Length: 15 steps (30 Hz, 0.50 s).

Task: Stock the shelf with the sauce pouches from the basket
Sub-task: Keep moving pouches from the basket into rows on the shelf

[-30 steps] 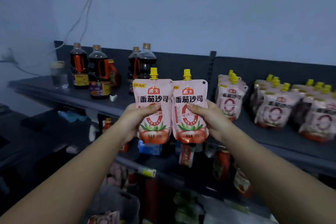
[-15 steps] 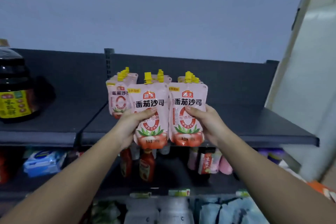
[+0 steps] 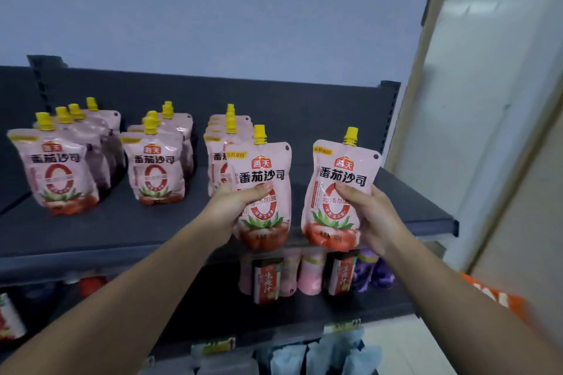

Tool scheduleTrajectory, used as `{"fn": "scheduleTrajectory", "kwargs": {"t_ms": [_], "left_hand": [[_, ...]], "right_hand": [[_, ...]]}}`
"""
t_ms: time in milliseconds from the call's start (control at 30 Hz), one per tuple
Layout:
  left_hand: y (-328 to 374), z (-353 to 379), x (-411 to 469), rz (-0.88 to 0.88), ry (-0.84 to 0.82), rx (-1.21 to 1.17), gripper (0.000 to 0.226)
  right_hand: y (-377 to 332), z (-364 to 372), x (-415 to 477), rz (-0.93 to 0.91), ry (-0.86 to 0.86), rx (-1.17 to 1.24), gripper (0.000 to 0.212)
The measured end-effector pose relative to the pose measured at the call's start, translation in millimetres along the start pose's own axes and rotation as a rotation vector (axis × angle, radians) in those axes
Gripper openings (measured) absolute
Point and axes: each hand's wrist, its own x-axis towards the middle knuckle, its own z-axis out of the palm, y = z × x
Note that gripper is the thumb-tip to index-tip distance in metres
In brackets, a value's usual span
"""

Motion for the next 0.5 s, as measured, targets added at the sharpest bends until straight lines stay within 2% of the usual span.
{"fn": "scheduleTrajectory", "kwargs": {"t_ms": [67, 233, 500], "left_hand": [[-8, 13, 23, -0.009, -0.009, 0.01, 0.018], [-17, 38, 88, -0.023, -0.072, 0.07, 0.012], [-31, 58, 175, -0.055, -0.082, 0.107, 0.019]], "right_hand": [[-2, -15, 17, -0.008, 0.033, -0.014, 0.031], [-7, -46, 69, -0.023, 0.071, -0.057, 0.029], [-16, -72, 156, -0.012, 0.064, -0.163, 0.021]]}}
